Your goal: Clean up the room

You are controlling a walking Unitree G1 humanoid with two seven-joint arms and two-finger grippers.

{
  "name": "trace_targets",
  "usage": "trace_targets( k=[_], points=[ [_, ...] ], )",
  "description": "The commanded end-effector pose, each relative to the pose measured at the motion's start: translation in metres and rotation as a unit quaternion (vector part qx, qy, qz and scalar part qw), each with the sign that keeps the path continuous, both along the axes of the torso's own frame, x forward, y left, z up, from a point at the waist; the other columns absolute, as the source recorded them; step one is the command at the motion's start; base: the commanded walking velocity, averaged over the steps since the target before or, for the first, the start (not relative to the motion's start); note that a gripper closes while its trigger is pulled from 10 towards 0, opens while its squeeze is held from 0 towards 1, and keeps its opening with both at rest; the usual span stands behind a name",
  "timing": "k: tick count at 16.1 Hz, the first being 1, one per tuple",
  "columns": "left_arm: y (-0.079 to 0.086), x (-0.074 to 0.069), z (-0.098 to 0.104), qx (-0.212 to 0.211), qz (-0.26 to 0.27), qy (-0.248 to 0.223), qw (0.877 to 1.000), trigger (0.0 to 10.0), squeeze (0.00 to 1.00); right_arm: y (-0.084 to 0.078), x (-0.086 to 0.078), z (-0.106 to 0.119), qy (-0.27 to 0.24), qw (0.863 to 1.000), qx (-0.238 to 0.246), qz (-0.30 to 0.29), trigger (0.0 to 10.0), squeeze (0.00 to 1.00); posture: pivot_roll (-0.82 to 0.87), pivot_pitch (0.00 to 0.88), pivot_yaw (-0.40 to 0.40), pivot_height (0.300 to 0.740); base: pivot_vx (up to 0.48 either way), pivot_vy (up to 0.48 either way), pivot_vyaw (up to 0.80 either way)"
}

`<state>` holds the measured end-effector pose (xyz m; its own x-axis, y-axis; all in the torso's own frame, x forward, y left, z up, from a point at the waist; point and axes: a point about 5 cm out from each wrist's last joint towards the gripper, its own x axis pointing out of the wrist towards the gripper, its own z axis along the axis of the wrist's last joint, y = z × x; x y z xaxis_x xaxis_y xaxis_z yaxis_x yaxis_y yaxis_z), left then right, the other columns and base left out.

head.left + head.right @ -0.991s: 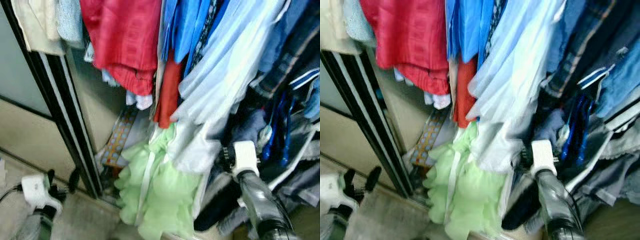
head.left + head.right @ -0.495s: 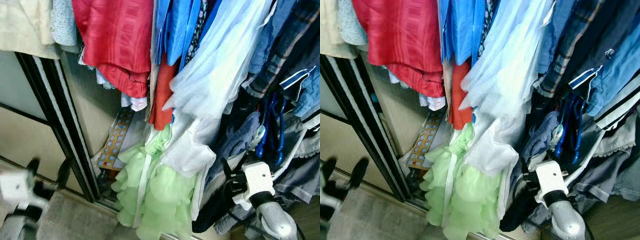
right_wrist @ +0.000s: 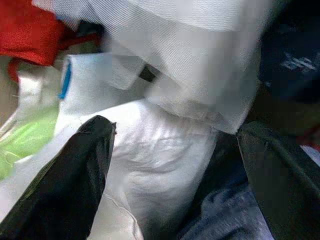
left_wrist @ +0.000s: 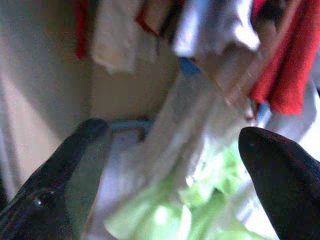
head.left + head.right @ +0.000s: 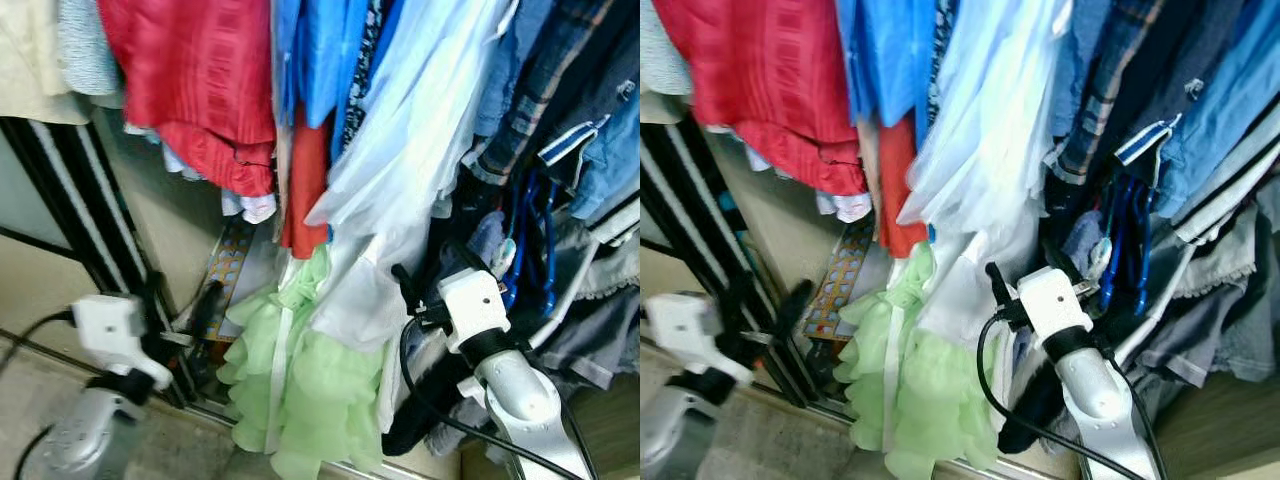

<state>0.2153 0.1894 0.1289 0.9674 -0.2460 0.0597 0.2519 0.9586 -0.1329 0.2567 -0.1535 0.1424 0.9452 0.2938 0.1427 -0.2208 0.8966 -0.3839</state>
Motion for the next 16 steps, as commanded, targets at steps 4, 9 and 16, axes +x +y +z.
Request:
trace_targets(
  k=[4, 9, 16],
  points=[
    [-0.013, -0.003, -0.016, 0.03, -0.032, 0.028, 0.999, 10.0, 0.0, 0.005, 0.008, 0.005, 0.002, 0.998, 0.047, -0.043, 10.0, 0.0, 0.07, 0.075, -0.082, 0.74, 0.0, 0.0, 0.0],
    [-0.021, -0.005, -0.029, 0.017, -0.045, 0.041, 0.998, 10.0, 0.0, -0.019, 0.005, -0.011, 0.034, 0.984, 0.096, -0.146, 10.0, 0.0, 0.03, 0.083, -0.05, 0.74, 0.0, 0.0, 0.0],
    [-0.046, 0.026, -0.025, 0.019, -0.109, 0.028, 0.994, 10.0, 0.0, -0.046, -0.026, -0.035, 0.08, 0.973, 0.068, -0.204, 10.0, 0.0, -0.07, 0.097, -0.026, 0.74, 0.0, 0.0, 0.0]
  ],
)
